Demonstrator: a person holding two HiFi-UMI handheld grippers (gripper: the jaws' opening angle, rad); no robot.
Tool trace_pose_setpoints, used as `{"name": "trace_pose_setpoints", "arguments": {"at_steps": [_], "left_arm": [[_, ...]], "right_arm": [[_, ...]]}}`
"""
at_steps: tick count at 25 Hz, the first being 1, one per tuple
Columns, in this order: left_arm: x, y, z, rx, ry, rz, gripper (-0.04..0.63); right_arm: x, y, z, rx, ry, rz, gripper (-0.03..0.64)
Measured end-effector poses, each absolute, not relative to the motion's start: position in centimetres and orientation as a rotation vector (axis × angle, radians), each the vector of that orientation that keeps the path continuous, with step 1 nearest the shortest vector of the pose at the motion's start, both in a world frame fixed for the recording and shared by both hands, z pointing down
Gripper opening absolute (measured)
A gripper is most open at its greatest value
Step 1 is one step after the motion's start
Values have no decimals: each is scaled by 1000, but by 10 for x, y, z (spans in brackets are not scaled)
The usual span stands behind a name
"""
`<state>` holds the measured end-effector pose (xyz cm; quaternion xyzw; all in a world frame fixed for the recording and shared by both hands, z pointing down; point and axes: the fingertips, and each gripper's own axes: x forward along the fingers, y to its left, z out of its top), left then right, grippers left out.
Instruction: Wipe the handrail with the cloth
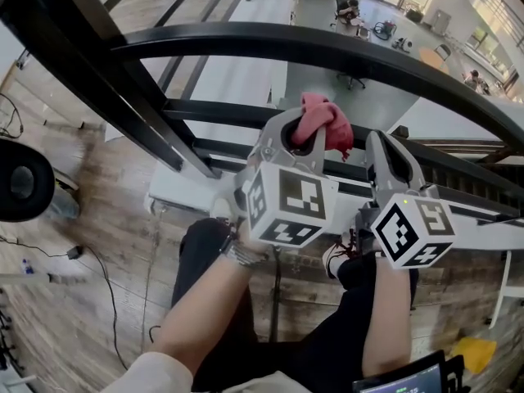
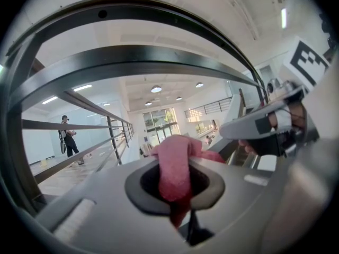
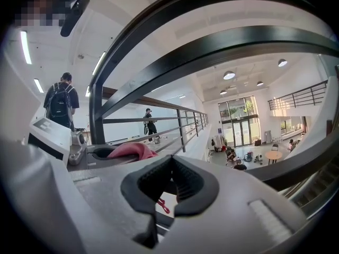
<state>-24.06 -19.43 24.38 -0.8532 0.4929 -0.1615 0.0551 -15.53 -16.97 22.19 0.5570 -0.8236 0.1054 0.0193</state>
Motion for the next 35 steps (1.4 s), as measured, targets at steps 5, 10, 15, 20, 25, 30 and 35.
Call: {"name": "trace_pose_setpoints", "arguments": {"at_steps": [5,10,15,20,25,30,35], "left_arm": [[-237,-193,244,-2597,1487,-482,31],[-226,-191,243,-2522,1475,-509,31],[-227,-190,242,-2437,1492,-531,31],[-226,-190,241,-2347,1456,-568,31],[-226,-190,242,-2313,1427,-596,31],[-224,-188,241,-2282,1393,-619,31],[-224,-188,240,-2277,1361,-630,31]], "right_arm": [[-153,-171,227,1739,-2560,395,2],[-149,-171,231,1753,-2547,412,2],[-150,-172,233,1749,-2544,412,2],[-151,-173,234,1748,-2548,420,2],[-153,-173,236,1741,-2549,426,2],[-157,-171,237,1731,-2550,430,2],[-159,-169,238,1714,-2548,412,2]]}}
